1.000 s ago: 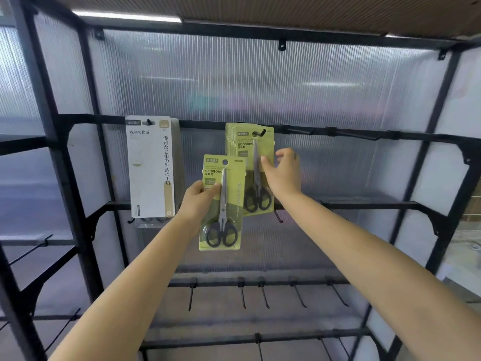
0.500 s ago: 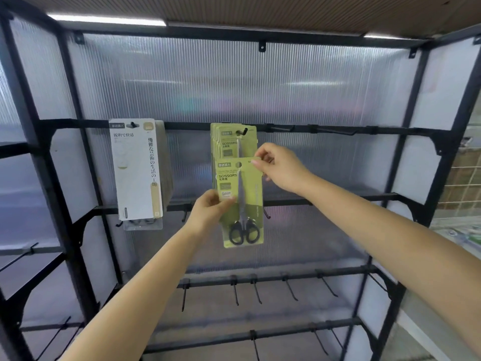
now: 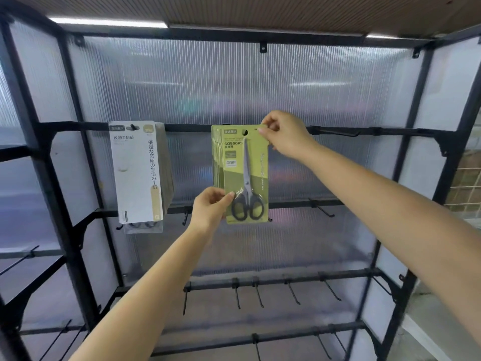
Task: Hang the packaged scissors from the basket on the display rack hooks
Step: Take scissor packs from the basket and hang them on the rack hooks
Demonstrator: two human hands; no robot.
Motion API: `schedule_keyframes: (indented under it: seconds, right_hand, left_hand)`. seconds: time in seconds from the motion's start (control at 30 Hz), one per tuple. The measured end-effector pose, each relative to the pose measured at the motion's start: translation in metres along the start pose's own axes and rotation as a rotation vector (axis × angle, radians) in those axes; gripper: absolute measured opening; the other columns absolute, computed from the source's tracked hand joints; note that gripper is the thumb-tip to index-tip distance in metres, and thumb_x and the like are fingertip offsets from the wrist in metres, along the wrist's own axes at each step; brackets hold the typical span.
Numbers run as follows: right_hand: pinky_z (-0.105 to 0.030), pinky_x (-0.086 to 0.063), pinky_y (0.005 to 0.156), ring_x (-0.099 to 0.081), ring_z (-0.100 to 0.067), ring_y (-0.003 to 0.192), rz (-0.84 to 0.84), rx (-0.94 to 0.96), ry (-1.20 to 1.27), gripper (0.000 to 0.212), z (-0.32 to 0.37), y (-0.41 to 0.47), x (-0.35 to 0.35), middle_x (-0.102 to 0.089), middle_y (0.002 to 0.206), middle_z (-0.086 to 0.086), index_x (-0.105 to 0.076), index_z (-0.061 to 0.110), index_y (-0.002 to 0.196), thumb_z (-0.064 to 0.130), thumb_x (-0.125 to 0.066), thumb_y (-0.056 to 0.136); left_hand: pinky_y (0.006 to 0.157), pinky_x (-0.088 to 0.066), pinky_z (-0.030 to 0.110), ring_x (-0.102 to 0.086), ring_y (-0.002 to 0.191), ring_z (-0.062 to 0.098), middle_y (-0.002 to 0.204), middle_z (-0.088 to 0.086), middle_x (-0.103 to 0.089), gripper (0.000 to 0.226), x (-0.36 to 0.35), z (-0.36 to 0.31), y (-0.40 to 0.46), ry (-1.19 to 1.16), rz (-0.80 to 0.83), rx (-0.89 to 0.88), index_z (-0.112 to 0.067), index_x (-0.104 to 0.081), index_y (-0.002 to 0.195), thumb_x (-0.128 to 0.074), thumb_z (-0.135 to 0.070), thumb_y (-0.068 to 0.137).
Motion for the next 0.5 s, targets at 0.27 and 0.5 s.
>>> schedule_keyframes:
  seconds: [0.27, 0.5]
  right_hand:
    - [-0.038, -0.052, 0.086, -0.056, -0.018, 0.088, -0.01, -0.062, -0.007, 0.014, -0.011, 0.006, -0.005, -0.054, 0.09, -0.002, -0.056, 0.006, 0.103, 0.018, -0.054, 0.095]
    - [-0.034, -0.046, 0.081, -0.052, -0.015, 0.081, -0.062, 0.012, -0.129, 0.016, -0.009, 0.005, -0.013, -0.054, 0.086, -0.001, -0.056, 0.006, 0.105, 0.018, -0.054, 0.094]
  left_hand:
    - [0.066, -0.051, 0.025, -0.055, 0.073, 0.014, 0.082, 0.008, -0.059, 0.009, -0.002, -0.001, 0.005, 0.015, 0.006, -0.031, -0.01, -0.059, 0.085, -0.061, -0.018, 0.09]
    - [0.083, -0.053, 0.04, -0.058, 0.081, 0.02, 0.083, 0.007, -0.061, 0.01, -0.004, 0.015, 0.017, 0.047, -0.022, 0.003, -0.015, -0.06, 0.081, -0.061, -0.019, 0.09]
Point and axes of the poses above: each hand's wrist, its own y-axis towards the middle knuckle, its own x-axis out of the back of the hand, z = x × y, the point moved 7 cm from there along y, towards the middle knuckle
